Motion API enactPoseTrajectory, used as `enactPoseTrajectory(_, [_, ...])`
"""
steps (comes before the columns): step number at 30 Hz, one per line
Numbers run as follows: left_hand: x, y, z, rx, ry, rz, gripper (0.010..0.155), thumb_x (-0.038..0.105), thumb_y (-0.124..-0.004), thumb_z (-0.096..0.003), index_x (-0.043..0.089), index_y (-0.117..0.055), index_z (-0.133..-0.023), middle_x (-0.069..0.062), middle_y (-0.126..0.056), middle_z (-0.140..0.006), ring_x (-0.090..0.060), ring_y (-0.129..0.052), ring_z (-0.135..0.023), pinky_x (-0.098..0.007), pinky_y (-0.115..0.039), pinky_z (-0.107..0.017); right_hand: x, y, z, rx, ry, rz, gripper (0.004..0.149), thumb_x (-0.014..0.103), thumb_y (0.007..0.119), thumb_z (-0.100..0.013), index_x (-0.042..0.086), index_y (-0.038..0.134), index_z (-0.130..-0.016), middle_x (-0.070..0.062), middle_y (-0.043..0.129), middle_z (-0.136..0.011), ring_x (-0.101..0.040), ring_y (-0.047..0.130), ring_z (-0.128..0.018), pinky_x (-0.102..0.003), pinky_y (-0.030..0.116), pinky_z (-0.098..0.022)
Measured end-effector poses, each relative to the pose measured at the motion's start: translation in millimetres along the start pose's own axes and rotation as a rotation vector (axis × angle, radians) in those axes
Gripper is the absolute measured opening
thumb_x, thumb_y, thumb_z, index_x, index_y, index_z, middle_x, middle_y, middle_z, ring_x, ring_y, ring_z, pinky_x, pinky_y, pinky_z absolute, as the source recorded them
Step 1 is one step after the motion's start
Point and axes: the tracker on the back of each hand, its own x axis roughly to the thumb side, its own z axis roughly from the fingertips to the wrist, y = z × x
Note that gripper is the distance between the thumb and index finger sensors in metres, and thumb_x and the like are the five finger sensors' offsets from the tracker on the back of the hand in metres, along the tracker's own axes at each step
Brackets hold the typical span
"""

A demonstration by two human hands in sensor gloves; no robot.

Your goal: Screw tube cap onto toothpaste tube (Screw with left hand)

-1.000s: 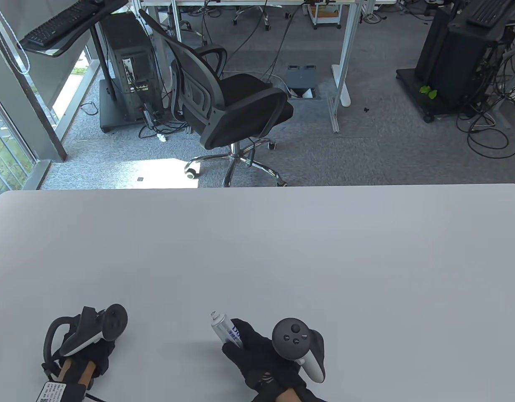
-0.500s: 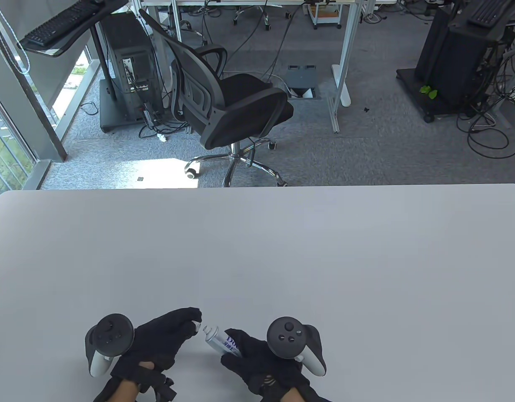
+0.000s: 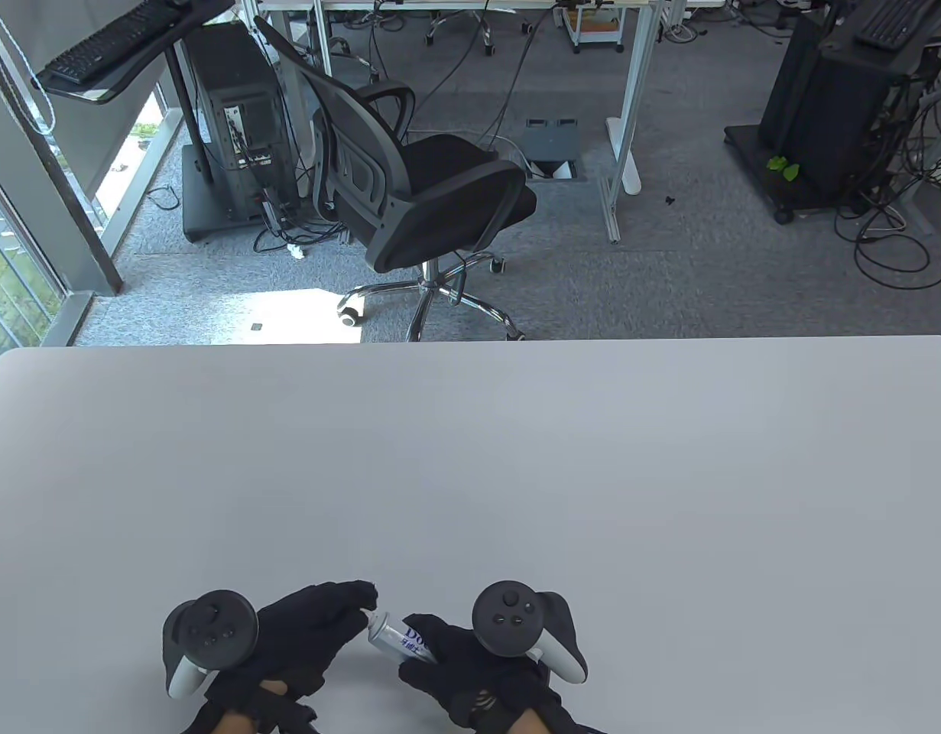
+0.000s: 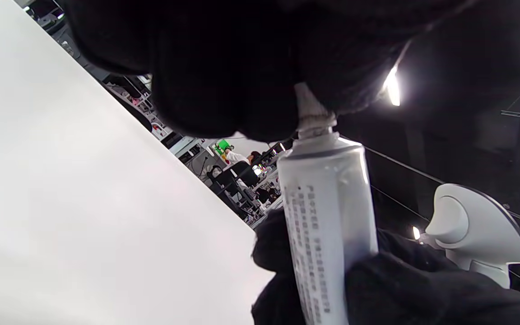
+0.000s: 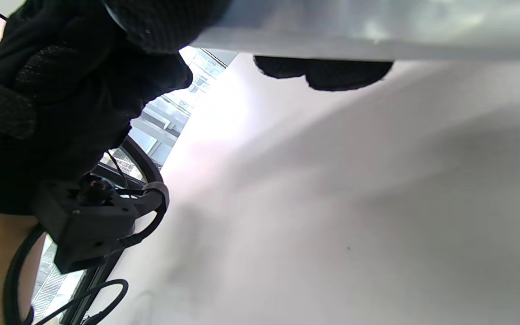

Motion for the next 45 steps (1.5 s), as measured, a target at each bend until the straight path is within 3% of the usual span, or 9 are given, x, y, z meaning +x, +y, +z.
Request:
enactPoseTrajectory(6, [1.6,1.5,-1.1,-0.074,-0.064,0.003,0.051,0.026,-0.08,-0.0534,0.034,-0.075,-0.104,0.002,-0.084,-0.101,-0.025,-0.088,-0.086,-0.061,-0.062,-0.07,-3.0,-0.2,-1.6,0.019,0.005,-0.034,0.057,0.033,0.073,-0.058,0.013,0.05,-0.107,-0.03,0.064,-0.096,-0.056,0.074,-0.077,-0.073,0.057,-0.058])
enactPoseTrajectory(9, [1.3,3.5,1.6,-0.049,-0.028,-0.009,0.068,0.043,-0.082,-0.0542,0.033,-0.055,-0.115,-0.005,-0.079,-0.106,-0.027,-0.089,-0.086,-0.058,-0.065,-0.069,-1.9,-0.7,-1.2,0.014,-0.003,-0.033,0.057,0.033,0.073,-0.058,0.014,0.05,-0.107,-0.03,0.064,-0.096,-0.056,0.074,-0.077,-0.072,0.057,-0.059])
enactPoseTrajectory(15, [-4.1,2.0,1.4,-0.011,0.04,-0.019,0.047,0.047,-0.076,-0.0558,0.022,-0.082,-0.095,-0.007,-0.093,-0.083,-0.025,-0.097,-0.061,-0.055,-0.073,-0.06,-2.4,2.1,-2.4,0.024,0.004,-0.016,0.057,0.033,0.074,-0.058,0.013,0.05,-0.107,-0.03,0.064,-0.096,-0.056,0.074,-0.077,-0.073,0.057,-0.058])
enactPoseTrajectory(19, [-2.5,2.6,-0.5,-0.06,-0.018,0.048,0.05,0.033,-0.08,-0.0546,0.028,-0.074,-0.103,-0.005,-0.087,-0.095,-0.025,-0.094,-0.074,-0.057,-0.069,-0.066,-3.9,1.9,-2.6,0.019,0.006,-0.008,0.057,0.033,0.073,-0.058,0.014,0.05,-0.107,-0.03,0.064,-0.096,-0.056,0.074,-0.078,-0.072,0.057,-0.059])
enactPoseTrajectory(25, [-12.9,2.0,1.4,-0.031,0.094,0.017,0.057,0.058,-0.072,-0.0559,0.02,-0.079,-0.098,-0.008,-0.091,-0.084,-0.028,-0.095,-0.064,-0.057,-0.071,-0.061,-3.9,2.3,-3.1,0.015,0.002,-0.002,0.057,0.033,0.074,-0.058,0.014,0.05,-0.107,-0.03,0.064,-0.096,-0.056,0.074,-0.078,-0.073,0.057,-0.059])
enactPoseTrajectory(31, [-5.0,1.8,-1.3,-0.094,-0.001,0.02,0.05,0.033,-0.079,-0.0546,0.026,-0.073,-0.104,-0.006,-0.088,-0.092,-0.025,-0.095,-0.072,-0.056,-0.07,-0.065,-5.0,2.5,-3.6,0.015,0.012,0.003,0.057,0.033,0.074,-0.058,0.014,0.05,-0.107,-0.03,0.064,-0.097,-0.056,0.074,-0.078,-0.073,0.057,-0.059])
enactPoseTrajectory(37, [-9.9,0.6,0.8,-0.058,0.072,-0.054,0.056,0.057,-0.074,-0.0548,0.021,-0.081,-0.097,-0.008,-0.093,-0.082,-0.027,-0.097,-0.062,-0.056,-0.072,-0.06,-4.8,2.6,-3.5,0.013,0.016,0.003,0.057,0.033,0.074,-0.058,0.014,0.05,-0.107,-0.03,0.064,-0.097,-0.056,0.074,-0.078,-0.073,0.056,-0.059])
enactPoseTrajectory(42, [-3.7,-0.8,-2.2,-0.121,0.0,-0.045,0.05,0.034,-0.081,-0.0537,0.025,-0.076,-0.102,-0.006,-0.09,-0.089,-0.024,-0.096,-0.069,-0.056,-0.071,-0.064,-5.5,3.1,-3.9,0.018,0.024,0.018,0.057,0.032,0.074,-0.058,0.014,0.05,-0.106,-0.03,0.064,-0.097,-0.056,0.074,-0.078,-0.073,0.056,-0.059])
enactPoseTrajectory(45, [-6.6,-0.4,-0.3,-0.086,0.048,-0.059,0.057,0.051,-0.079,-0.054,0.024,-0.074,-0.104,-0.006,-0.089,-0.089,-0.026,-0.094,-0.07,-0.057,-0.069,-0.064,-6.2,1.9,-3.7,0.011,0.025,0.008,0.057,0.033,0.074,-0.058,0.014,0.05,-0.107,-0.03,0.064,-0.097,-0.056,0.074,-0.079,-0.073,0.056,-0.059])
